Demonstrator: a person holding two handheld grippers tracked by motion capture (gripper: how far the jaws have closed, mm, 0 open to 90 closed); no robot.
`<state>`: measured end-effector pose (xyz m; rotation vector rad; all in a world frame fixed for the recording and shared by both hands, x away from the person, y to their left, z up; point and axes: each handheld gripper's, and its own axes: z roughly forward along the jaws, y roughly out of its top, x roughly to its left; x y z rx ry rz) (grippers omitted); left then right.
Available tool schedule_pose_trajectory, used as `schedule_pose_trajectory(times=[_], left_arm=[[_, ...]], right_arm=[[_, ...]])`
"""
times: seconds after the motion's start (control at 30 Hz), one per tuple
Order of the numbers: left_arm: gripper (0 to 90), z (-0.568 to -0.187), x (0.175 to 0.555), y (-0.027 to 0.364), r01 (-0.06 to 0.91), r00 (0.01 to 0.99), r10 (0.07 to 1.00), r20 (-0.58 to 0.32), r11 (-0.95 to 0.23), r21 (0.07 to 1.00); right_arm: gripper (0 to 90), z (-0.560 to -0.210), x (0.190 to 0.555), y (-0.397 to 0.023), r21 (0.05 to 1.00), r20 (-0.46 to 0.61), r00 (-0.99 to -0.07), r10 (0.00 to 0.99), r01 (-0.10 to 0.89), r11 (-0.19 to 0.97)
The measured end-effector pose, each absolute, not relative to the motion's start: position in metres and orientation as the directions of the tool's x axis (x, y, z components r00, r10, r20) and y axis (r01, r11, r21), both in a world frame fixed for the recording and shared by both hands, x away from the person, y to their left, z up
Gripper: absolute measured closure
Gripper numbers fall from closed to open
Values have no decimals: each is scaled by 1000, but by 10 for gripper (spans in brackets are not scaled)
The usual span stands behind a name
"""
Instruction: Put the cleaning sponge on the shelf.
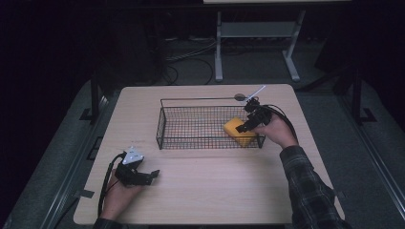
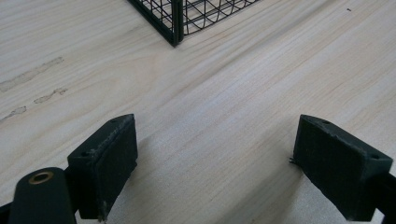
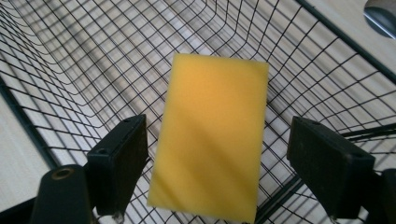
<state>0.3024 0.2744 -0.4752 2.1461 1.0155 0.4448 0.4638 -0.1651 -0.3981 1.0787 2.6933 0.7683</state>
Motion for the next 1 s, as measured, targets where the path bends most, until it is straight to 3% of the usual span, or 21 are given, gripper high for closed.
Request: schedule_pose_trajectory(times=[0.53, 1.0], left_arm=[[129, -475, 302, 274, 531, 632, 775, 8, -440, 725], [129, -475, 302, 274, 531, 631, 775, 7, -439, 725]], right_arm=[[183, -368, 446, -195, 568, 35, -711, 702, 593, 572], [129, -367, 423, -216, 603, 45, -685, 728, 599, 527]])
